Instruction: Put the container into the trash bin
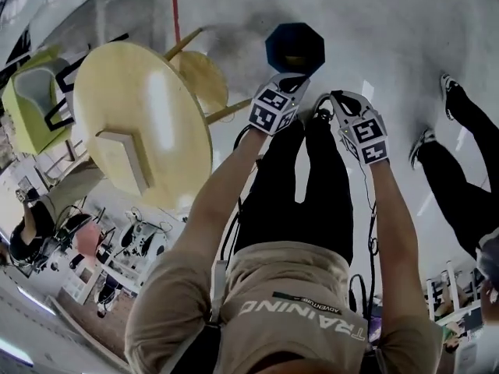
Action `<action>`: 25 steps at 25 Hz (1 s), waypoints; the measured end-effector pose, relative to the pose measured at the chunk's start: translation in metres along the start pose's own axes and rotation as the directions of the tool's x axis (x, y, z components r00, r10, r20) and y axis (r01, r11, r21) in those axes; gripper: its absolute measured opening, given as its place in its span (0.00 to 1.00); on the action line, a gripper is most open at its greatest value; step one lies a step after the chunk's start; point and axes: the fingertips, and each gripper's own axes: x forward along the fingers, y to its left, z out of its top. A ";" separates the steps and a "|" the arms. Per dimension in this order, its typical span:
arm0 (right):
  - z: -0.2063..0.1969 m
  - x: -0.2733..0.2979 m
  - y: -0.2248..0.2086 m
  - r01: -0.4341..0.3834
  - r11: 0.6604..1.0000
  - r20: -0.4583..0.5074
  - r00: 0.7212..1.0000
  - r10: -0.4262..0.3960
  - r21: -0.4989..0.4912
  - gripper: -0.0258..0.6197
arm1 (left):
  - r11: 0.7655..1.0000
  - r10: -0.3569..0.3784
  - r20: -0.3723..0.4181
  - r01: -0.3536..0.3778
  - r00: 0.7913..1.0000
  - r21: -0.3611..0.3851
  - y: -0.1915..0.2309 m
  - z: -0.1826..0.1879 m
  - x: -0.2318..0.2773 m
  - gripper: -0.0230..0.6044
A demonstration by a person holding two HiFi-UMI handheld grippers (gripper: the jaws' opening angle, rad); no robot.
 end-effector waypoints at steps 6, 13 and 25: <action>0.057 -0.080 0.032 0.071 0.996 0.077 0.995 -0.068 -0.045 0.04 | 0.998 0.031 0.146 -0.037 0.989 0.041 -0.054 0.069 -0.094 0.04; 0.106 -0.176 0.085 0.129 0.992 0.193 0.973 -0.126 -0.001 0.03 | 0.996 0.039 0.230 -0.057 0.972 0.068 -0.124 0.106 -0.204 0.04; 0.193 -0.297 0.167 0.193 0.976 0.389 0.911 -0.138 -0.105 0.03 | 0.981 0.088 0.422 -0.152 0.903 0.122 -0.185 0.186 -0.342 0.04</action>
